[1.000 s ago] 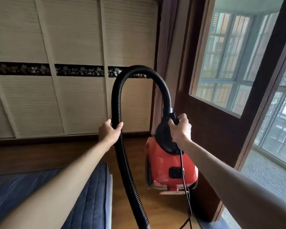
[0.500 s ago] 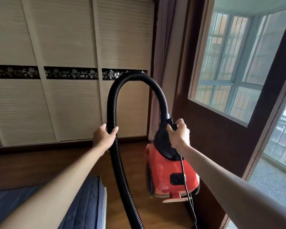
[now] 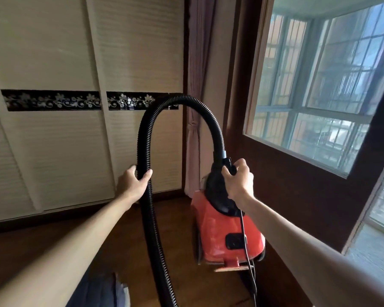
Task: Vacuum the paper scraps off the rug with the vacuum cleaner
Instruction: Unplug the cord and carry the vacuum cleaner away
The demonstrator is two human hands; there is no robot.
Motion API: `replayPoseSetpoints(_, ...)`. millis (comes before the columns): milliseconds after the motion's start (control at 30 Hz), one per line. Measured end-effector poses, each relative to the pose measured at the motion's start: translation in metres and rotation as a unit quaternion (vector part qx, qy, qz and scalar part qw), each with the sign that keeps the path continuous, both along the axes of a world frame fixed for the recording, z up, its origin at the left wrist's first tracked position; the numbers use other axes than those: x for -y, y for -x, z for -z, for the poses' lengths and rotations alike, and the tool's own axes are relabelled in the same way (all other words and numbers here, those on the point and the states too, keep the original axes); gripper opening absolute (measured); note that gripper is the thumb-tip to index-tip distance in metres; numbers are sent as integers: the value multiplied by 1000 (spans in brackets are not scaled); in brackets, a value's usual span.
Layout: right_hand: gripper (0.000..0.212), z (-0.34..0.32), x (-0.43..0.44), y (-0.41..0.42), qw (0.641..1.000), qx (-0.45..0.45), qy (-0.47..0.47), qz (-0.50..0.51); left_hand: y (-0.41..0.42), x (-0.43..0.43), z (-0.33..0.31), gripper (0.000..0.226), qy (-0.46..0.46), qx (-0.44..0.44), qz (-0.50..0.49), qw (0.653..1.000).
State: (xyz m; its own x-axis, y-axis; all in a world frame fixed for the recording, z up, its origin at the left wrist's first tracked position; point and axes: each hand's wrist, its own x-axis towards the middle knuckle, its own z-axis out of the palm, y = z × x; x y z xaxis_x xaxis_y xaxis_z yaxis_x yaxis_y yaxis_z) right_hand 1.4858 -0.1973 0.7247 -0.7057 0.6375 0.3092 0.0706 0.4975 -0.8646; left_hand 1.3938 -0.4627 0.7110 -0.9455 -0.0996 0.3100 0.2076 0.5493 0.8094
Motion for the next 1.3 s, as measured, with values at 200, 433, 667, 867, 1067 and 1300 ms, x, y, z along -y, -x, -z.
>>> replayPoseSetpoints(200,27,4,-4,61,1000,-9,5,25,65,-13,10,31,-10,11,21,1000)
replayPoseSetpoints(433,27,18,-17,144,999,-7,6,34,142,-26,22,32,-11,16,28,999)
replayPoseSetpoints(667,28,26,-40,254,1000,12,-3,4,242,-46,39,31,-26,25,10,999)
replayPoseSetpoints(867,27,28,-57,355,999,17,-4,-34,321,-70,41,38,-40,38,-30,998)
replayPoseSetpoints(1067,26,34,-53,437,999,17,-15,-42,385,-63,39,35,-21,38,-81,996)
replayPoseSetpoints(1300,24,43,-38,530,998,19,23,-55,480,-49,48,29,-28,53,-60,996)
